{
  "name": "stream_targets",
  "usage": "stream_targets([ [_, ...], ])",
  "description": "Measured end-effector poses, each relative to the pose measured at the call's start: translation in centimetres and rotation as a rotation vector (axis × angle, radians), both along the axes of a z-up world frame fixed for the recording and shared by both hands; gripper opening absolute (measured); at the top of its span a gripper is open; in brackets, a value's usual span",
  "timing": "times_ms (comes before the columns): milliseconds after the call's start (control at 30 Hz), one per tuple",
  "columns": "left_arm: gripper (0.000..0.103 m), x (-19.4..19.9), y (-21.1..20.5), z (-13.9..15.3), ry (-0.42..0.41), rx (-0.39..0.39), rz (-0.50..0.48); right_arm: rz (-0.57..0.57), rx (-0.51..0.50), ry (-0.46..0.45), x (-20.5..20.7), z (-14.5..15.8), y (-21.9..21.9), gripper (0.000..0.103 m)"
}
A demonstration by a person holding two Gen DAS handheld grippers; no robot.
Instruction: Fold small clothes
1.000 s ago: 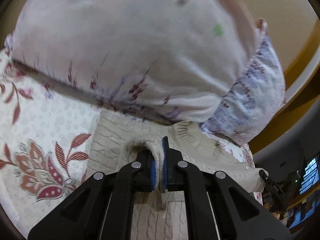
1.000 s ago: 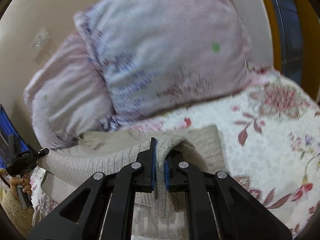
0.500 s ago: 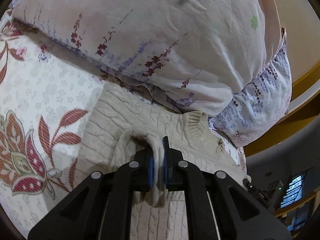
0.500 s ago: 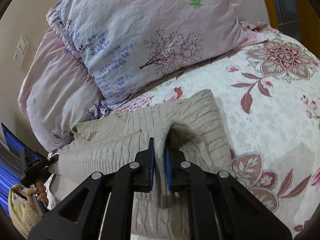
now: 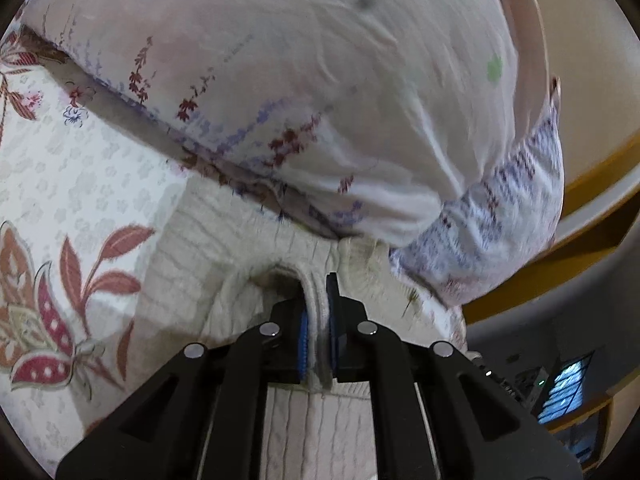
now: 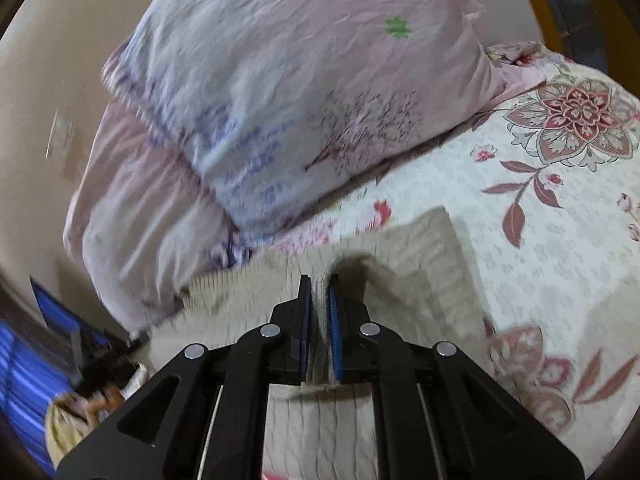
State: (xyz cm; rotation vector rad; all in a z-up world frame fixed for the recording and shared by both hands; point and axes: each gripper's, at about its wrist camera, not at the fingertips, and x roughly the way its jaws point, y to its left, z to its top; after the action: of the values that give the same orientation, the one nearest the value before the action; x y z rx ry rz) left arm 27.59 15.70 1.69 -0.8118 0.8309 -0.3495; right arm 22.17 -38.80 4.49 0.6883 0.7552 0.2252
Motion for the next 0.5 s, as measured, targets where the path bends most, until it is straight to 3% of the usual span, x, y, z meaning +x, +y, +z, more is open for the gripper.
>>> stream_targets([
  [100, 0.009, 1.4, 0.6, -0.9, 0.036, -0.077, 0.041, -0.071, 0.074, 0.038, 1.6, -1.1, -1.1, 0.011],
  [133, 0.016, 1.8, 0.7, -1.3, 0.054, -0.096, 0.051, -0.089, 0.112, 0.061, 2.4, -1.8, -1.4, 0.017],
  [167, 0.028, 2.1, 0.7, -1.5, 0.065, -0.105, 0.055, -0.099, 0.136, 0.082, 2.9, -2.4, -1.6, 0.03],
  [233, 0.038, 2.5, 0.6, -1.9, 0.07, -0.119, 0.06, -0.126, 0.158, 0.11, 3.4, -3.2, -1.8, 0.044],
  [367, 0.064, 2.3, 0.1, -0.7, 0.032, -0.11, 0.044, -0.12, 0.146, 0.086, 3.2, -2.7, -1.5, 0.054],
  [500, 0.069, 1.4, 0.1, 1.0, -0.013, -0.055, 0.044, -0.118, 0.096, 0.046, 2.2, -1.3, -1.7, 0.054],
])
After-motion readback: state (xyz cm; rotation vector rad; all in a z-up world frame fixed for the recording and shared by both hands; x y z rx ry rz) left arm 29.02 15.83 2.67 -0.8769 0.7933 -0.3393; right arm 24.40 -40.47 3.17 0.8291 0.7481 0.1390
